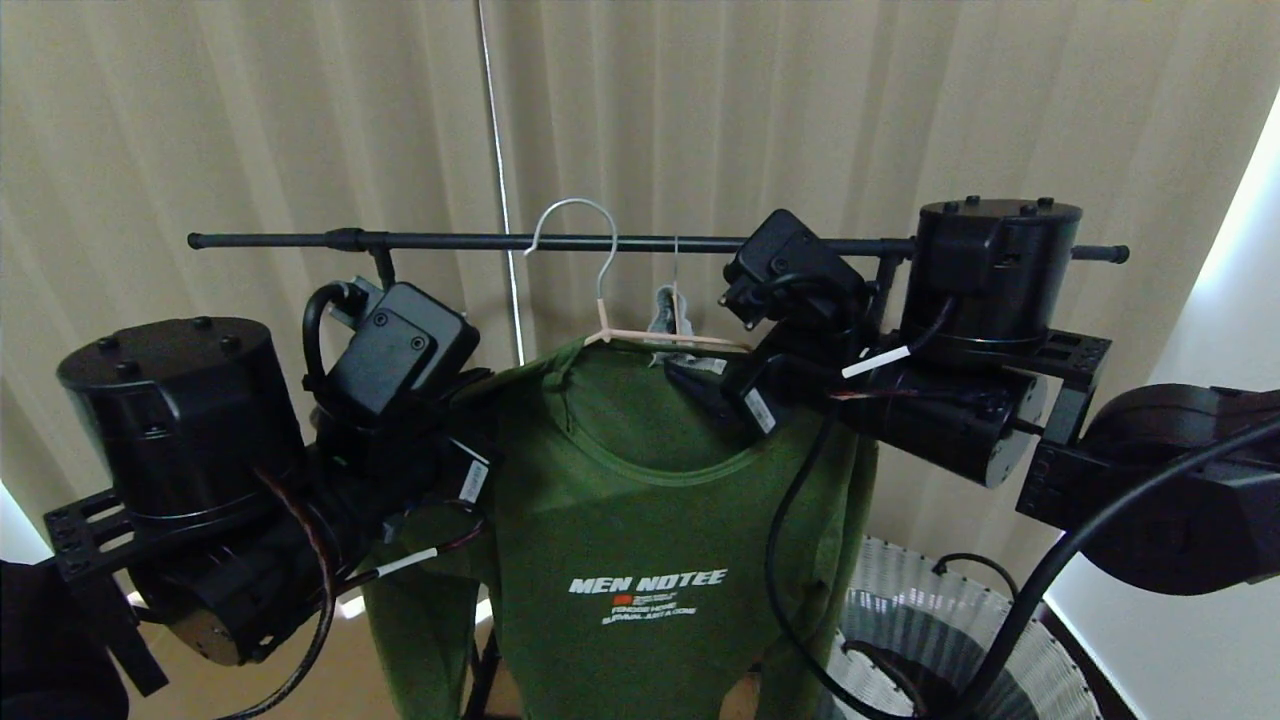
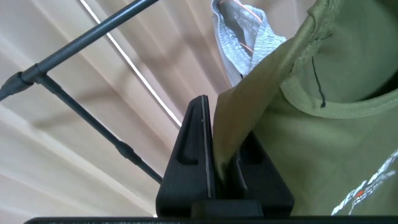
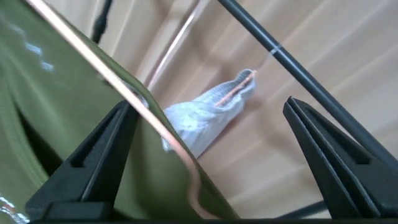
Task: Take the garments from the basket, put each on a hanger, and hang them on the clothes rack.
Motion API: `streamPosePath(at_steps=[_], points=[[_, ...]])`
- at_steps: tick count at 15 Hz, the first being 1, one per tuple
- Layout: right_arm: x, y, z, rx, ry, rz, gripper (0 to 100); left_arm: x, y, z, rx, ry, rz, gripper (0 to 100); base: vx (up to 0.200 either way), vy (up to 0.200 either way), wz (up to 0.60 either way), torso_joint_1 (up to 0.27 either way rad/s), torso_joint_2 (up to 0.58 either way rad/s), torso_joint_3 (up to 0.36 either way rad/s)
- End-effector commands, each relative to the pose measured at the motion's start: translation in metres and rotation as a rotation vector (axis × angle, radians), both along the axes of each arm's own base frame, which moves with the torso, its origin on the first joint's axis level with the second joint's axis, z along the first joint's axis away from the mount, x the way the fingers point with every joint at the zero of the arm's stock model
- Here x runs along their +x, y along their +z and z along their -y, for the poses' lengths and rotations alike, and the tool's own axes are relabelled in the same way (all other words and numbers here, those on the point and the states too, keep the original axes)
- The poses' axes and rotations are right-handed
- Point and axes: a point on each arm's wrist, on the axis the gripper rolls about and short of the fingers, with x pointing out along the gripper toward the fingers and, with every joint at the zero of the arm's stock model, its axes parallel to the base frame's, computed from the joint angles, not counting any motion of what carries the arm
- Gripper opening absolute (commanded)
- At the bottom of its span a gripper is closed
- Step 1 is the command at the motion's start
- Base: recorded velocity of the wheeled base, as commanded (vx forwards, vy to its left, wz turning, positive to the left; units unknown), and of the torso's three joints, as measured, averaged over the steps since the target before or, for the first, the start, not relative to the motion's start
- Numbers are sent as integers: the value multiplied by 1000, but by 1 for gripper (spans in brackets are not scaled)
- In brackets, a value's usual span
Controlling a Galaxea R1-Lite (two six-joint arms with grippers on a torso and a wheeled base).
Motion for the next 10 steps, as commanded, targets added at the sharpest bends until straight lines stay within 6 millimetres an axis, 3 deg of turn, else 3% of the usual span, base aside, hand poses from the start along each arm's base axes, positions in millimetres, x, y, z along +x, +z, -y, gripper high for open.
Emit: streamPosePath(at_steps=[1,10], points=[[-1,0,-1,1,3,1,0,0,0,0,-1,1,1,0,0,0,0,0,0,0],[-5,-6,3,-10,-3,-12,0,0,0,-1,-2,6,1,0,0,0,0,0,0,0]])
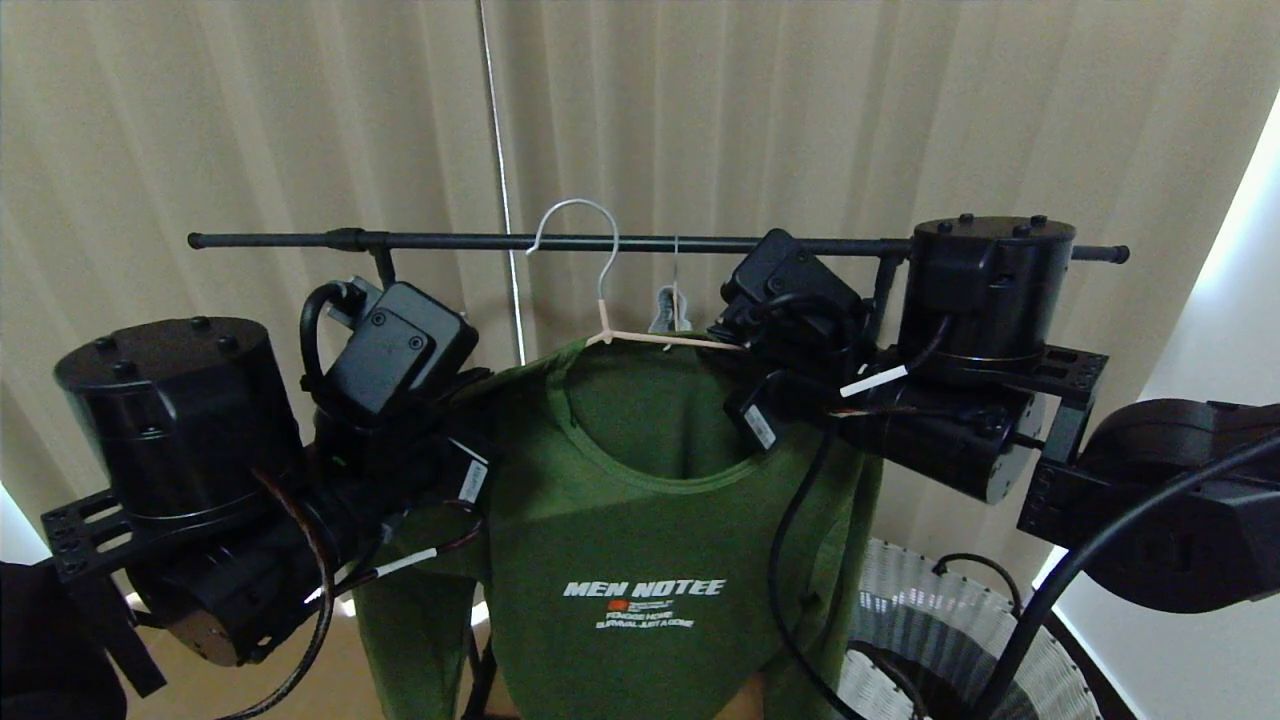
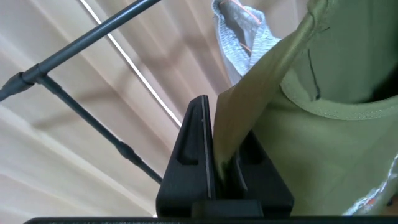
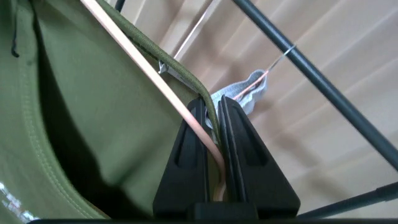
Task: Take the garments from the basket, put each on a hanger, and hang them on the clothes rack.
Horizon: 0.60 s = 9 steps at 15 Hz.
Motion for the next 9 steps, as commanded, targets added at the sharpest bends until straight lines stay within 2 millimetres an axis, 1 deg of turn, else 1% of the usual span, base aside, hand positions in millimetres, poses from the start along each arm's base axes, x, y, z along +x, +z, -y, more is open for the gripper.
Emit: streamPosePath(at_steps=[1,3,4,9], points=[[-2,2,2,3,-5,6,0,0,0,-1,0,6,0,0,0,0,0,0,0,0],[-2,3,2,4,-7,7,0,1,1,-1,-2,4,3,0,0,0,0,0,0,0],[-2,3,2,4,-7,7,0,1,0,0,-1,2,1,100,0,0,0,0,0,0],[-2,4,3,6,-12,10,0,-1,2,-2,-7,3,7,100,0,0,0,0,0,0]])
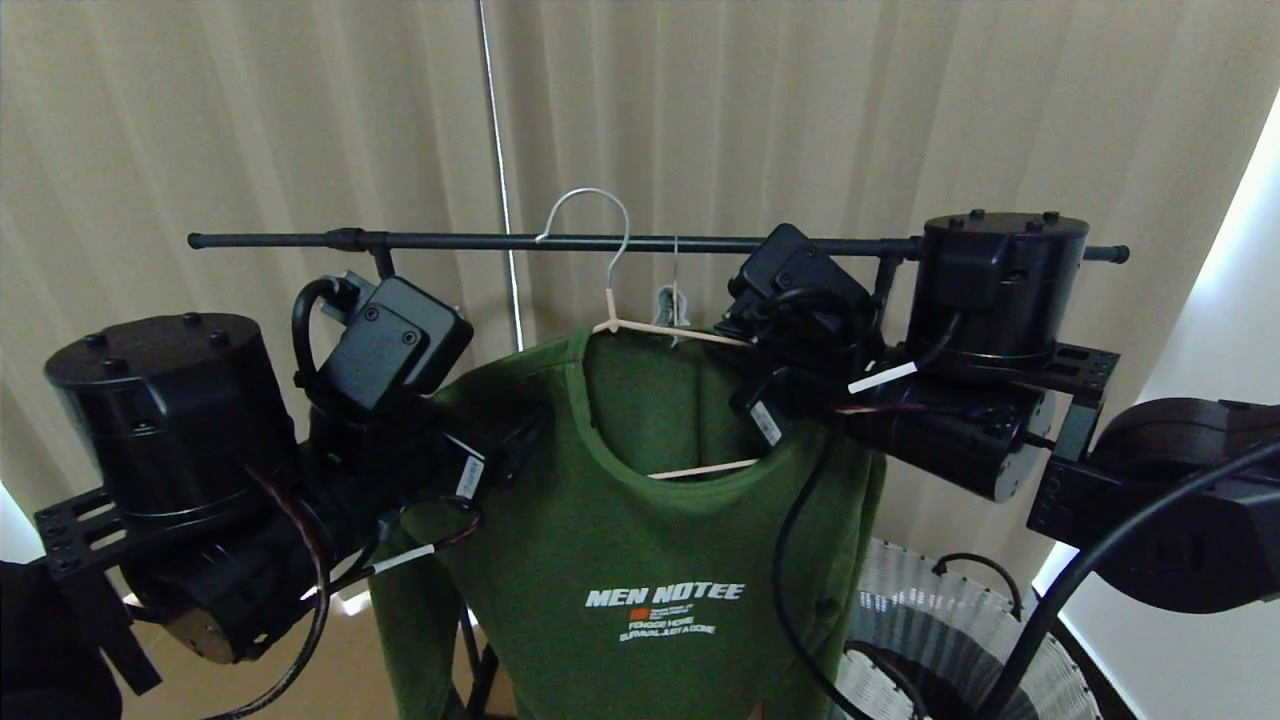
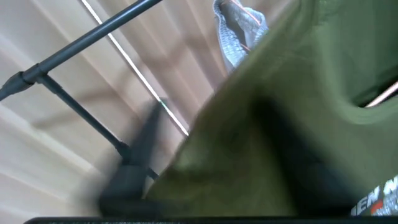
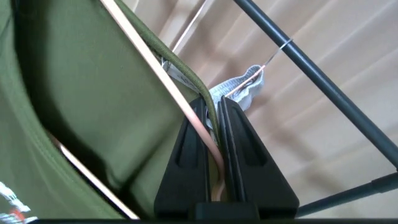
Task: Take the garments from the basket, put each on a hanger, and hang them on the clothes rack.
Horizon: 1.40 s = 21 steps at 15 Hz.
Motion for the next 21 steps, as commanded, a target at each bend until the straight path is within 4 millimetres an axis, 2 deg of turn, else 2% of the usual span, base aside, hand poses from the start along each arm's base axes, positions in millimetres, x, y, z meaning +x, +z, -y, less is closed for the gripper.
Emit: streamPosePath(at_steps=[1,4,6,9,11,15,19,21], points=[[-1,3,3,4,-3,6,0,-2,1,-1,-4,-1,4,100,0,0,0,0,0,0],[-9,4,10,1,-25,6,0,-7,7,-5,-20,0,22,100,0,0,0,0,0,0],[-10,5,24,-3,-57,5,0,-14,2,-10,-9,-1,9,100,0,0,0,0,0,0],[-14,5,38,-5,-84,3,0,-21,5,-14,-23,-52,20,100,0,0,0,0,0,0],[-21,9,45,2,-90,11,0,-23,7,-16,-27,-49,26,100,0,0,0,0,0,0],[-22,12,59,6,-127,17,0,-23,7,-21,-27,-33,26,100,0,0,0,0,0,0],[-29,14,78,11,-172,25,0,-27,-6,-31,-1,-4,-12,100,0,0,0,0,0,0],[-37,20,84,26,-175,43,0,-32,-24,-41,29,20,-68,100,0,0,0,0,0,0]])
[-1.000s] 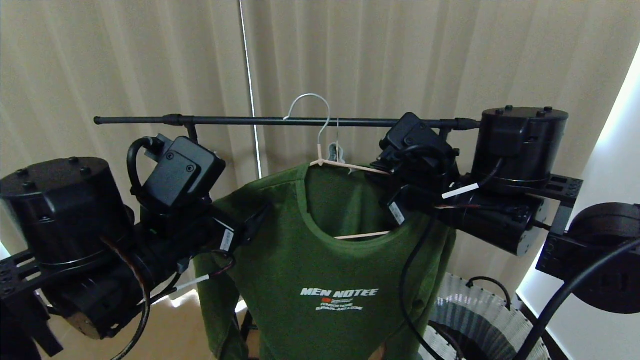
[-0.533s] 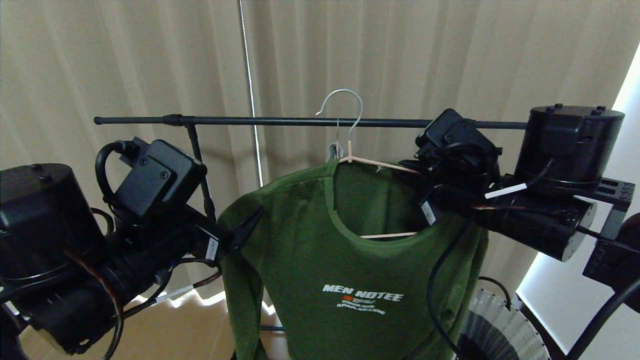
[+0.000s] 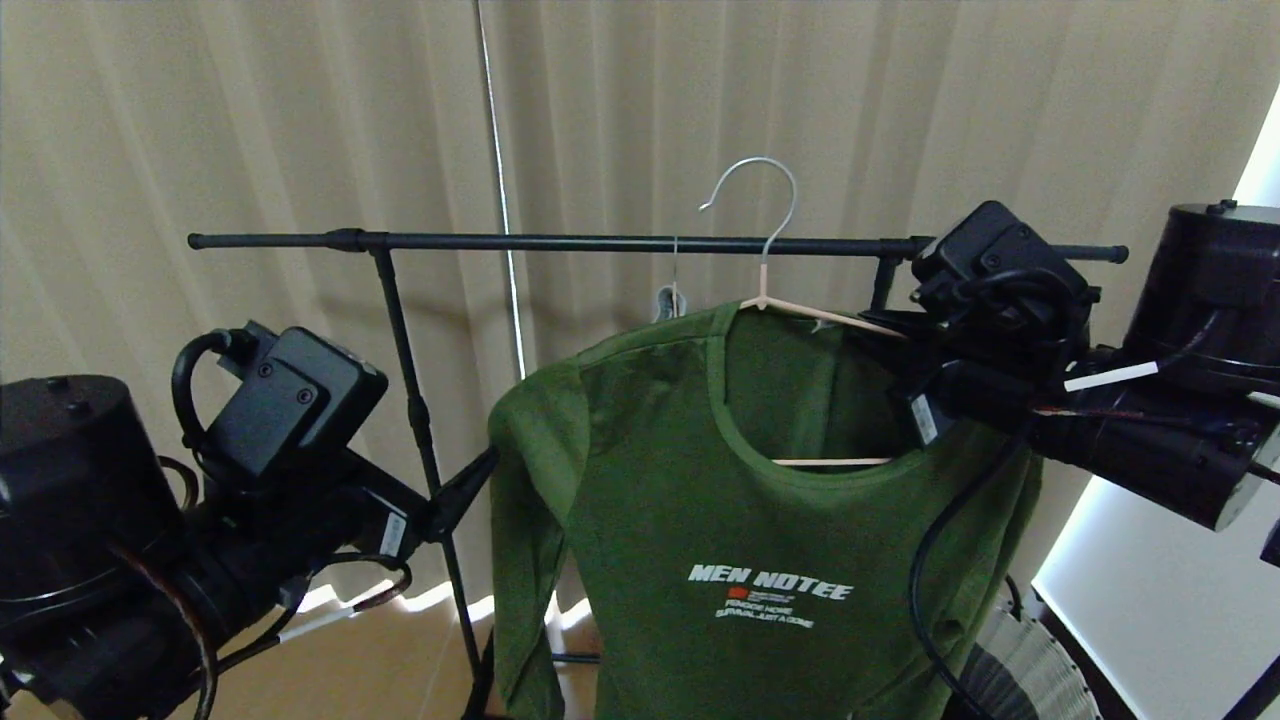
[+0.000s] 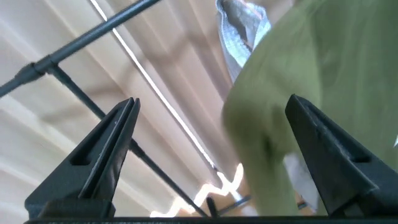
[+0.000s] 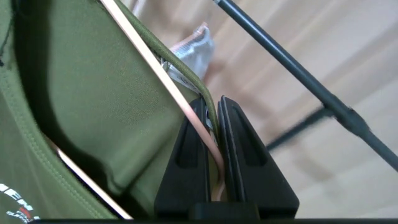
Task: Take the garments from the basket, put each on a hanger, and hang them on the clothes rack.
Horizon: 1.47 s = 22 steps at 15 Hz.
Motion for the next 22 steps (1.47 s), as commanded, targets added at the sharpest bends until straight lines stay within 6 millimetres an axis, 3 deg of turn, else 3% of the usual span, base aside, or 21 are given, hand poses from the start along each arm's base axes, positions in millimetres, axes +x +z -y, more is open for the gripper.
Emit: streamPosePath(at_steps=[1,4,12,13,18,22], points=[[-9,9,6,18,-2,30,0,-5,-20,-9,34,-2,-69,100,0,0,0,0,0,0],[-13,10,7,22,4,35,0,-13,-40,-13,7,-173,-175,100,0,0,0,0,0,0],[-35,25,4,53,70,84,0,18,-43,-8,-14,-149,-175,100,0,0,0,0,0,0],[-35,25,4,55,68,85,0,19,-44,-9,-15,-146,-173,0,0,0,0,0,0,0],[-37,26,5,58,67,88,0,30,-45,-17,-17,-95,-155,0,0,0,0,0,0,0],[-35,28,13,60,33,95,0,30,-50,-39,-16,-5,-169,0,0,0,0,0,0,0]])
